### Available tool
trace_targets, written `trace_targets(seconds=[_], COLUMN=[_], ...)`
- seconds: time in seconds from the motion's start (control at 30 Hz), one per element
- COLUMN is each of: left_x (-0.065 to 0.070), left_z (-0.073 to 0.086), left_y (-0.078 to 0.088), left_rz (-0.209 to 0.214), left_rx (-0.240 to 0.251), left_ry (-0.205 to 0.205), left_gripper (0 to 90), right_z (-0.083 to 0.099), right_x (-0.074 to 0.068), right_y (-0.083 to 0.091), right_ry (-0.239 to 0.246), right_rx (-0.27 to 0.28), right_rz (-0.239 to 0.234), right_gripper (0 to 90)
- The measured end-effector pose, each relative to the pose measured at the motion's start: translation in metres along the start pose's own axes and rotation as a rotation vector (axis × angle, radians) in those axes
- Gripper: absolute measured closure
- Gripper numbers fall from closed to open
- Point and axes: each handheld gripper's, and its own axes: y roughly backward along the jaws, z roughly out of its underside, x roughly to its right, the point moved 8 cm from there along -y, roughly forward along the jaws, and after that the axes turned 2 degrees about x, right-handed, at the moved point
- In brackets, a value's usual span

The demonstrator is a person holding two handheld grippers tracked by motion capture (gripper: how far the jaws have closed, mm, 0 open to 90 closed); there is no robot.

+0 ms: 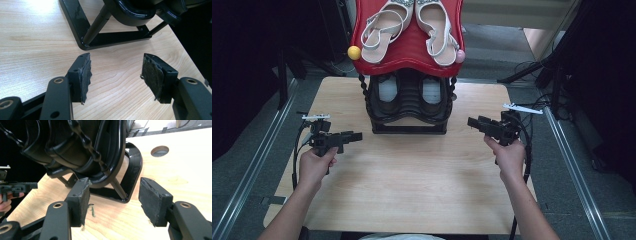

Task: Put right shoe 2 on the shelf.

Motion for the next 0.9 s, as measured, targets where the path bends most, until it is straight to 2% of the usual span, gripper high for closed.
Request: trace_targets(seconds=[0.27, 0.43, 0.57, 0.63, 0.73, 0.9], left_x=[0.000, 0.000, 0.001, 0.001, 0.002, 0.002], left_z=[0.000, 0.000, -0.001, -0.003, -0.003, -0.002], left_y=[0.000, 0.000, 0.001, 0.003, 0.003, 0.000], left_rz=[0.000, 0.003, 0.009, 0.013, 0.012, 0.005], left_rx=[0.000, 0.002, 0.011, 0.018, 0.012, -0.001], left_ry=[0.000, 0.002, 0.005, 0.006, -0.004, -0.016], left_gripper=[40.8, 40.8, 40.4, 40.2, 39.7, 38.9], right_z=[0.021, 0.034, 0.044, 0.049, 0.054, 0.058], right_x=[0.003, 0.011, 0.015, 0.017, 0.018, 0.018], right_y=[-0.005, -0.007, -0.008, -0.008, -0.008, -0.010], right_ry=[-0.013, -0.015, -0.024, -0.021, -0.041, -0.040], right_rx=[-0.018, -0.019, -0.033, -0.034, -0.039, -0.043], right_rz=[-0.011, 0.004, -0.001, 0.001, -0.005, -0.004], right_gripper=[43.8, 44.0, 43.9, 43.9, 43.8, 43.8])
